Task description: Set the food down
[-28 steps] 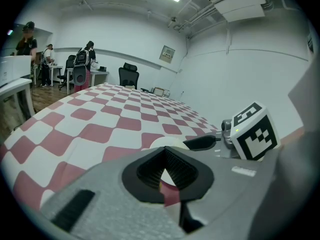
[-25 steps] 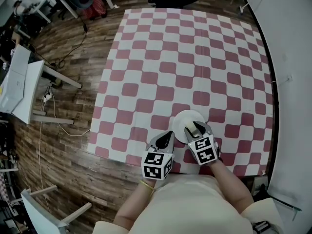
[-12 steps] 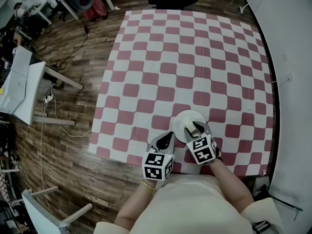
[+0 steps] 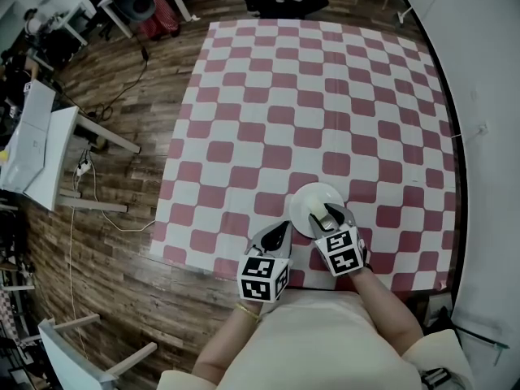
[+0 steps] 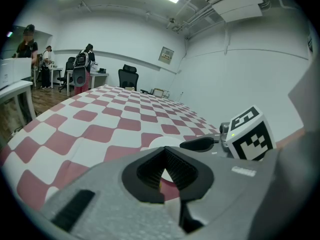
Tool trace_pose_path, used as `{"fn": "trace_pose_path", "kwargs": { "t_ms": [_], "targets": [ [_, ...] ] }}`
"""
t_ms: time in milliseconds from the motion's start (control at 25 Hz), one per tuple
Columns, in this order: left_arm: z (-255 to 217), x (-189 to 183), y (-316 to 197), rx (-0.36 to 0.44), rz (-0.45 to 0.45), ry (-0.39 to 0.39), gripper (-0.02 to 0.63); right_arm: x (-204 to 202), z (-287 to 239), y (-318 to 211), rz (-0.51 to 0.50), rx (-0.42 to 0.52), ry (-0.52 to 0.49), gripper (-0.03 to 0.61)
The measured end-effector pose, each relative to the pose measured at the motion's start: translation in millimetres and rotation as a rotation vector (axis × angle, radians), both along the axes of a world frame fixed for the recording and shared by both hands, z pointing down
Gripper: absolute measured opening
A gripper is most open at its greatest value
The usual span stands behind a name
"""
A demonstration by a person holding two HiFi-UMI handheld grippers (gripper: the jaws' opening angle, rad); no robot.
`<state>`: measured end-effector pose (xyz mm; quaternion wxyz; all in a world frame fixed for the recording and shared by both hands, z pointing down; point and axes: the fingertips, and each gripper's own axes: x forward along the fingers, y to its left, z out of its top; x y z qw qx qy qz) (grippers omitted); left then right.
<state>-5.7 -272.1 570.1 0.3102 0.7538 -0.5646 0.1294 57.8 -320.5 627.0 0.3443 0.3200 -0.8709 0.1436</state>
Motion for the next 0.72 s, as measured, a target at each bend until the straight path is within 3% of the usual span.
{"fn": "trace_pose_path", "kwargs": {
  "t_ms": [720],
  "targets": [
    [-24,-12,20,0.045,0.078,0.002,0.006,-9,-72,28,0.155,0.076,-0.188,0.114]
  ]
}}
